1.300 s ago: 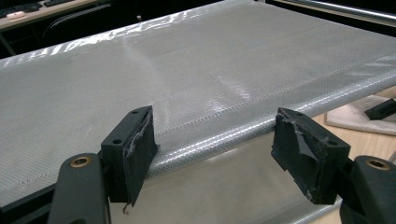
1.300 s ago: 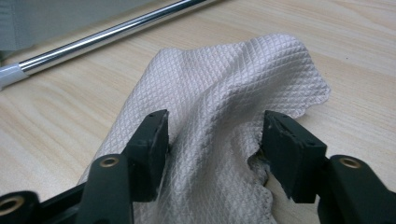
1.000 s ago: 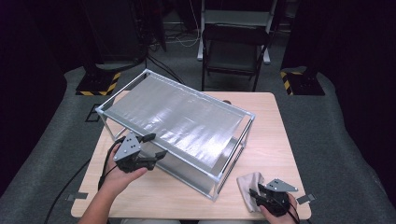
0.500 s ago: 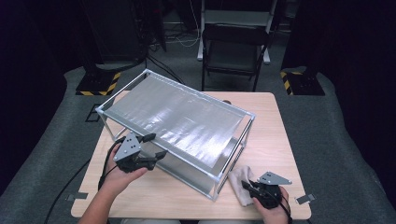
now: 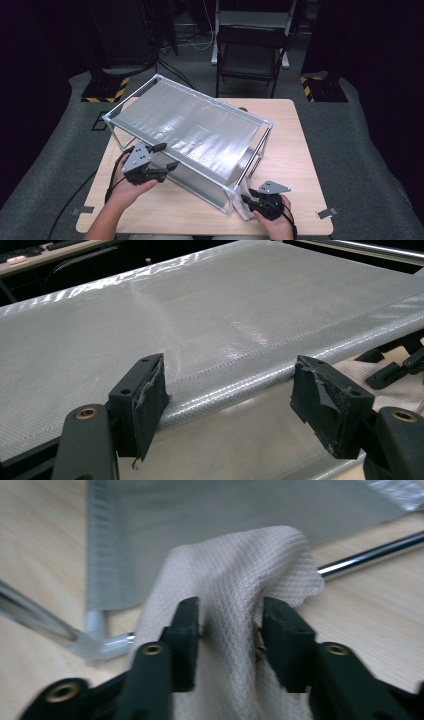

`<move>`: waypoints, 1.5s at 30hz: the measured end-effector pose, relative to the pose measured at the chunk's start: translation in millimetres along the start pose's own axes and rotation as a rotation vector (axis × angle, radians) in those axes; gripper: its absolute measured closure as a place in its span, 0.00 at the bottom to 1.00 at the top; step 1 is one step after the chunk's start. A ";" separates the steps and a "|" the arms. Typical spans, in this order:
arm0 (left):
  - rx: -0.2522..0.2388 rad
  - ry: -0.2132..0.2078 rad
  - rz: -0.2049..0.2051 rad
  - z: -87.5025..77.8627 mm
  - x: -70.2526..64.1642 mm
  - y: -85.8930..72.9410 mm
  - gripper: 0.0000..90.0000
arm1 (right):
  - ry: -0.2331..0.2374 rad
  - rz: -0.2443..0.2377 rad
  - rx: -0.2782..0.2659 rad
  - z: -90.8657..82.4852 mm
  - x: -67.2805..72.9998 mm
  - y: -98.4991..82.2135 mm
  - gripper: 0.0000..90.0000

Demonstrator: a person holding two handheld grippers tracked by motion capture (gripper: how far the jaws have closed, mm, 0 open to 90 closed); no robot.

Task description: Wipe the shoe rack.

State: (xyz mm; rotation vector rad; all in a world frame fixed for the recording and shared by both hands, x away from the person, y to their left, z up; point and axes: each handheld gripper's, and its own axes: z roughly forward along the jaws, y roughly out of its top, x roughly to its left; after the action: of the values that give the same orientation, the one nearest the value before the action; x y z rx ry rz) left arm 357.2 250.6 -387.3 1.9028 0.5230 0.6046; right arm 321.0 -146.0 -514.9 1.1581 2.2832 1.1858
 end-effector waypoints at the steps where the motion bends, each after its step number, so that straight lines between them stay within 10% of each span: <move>1: 0.000 0.000 0.000 0.0 0.0 0.0 0.33 | -0.015 0.008 -0.014 -1.4 0.5 -0.3 0.58; 19: -0.001 0.004 0.006 0.9 -0.1 0.0 0.33 | 0.050 -0.133 -0.009 14.7 16.0 3.0 0.72; 35: 0.005 0.007 0.009 1.9 0.4 0.9 0.35 | -0.090 -0.007 -0.018 38.4 -34.6 24.1 0.66; 45: -0.003 -0.006 -0.011 -1.6 0.0 -0.3 0.36 | -0.022 -0.064 0.004 25.9 4.0 12.2 0.58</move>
State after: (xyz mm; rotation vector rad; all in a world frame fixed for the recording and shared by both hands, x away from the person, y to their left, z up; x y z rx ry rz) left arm 356.2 251.8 -387.0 1.8974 0.5281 0.5917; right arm 340.1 -125.1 -520.6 1.0860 2.2897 1.1405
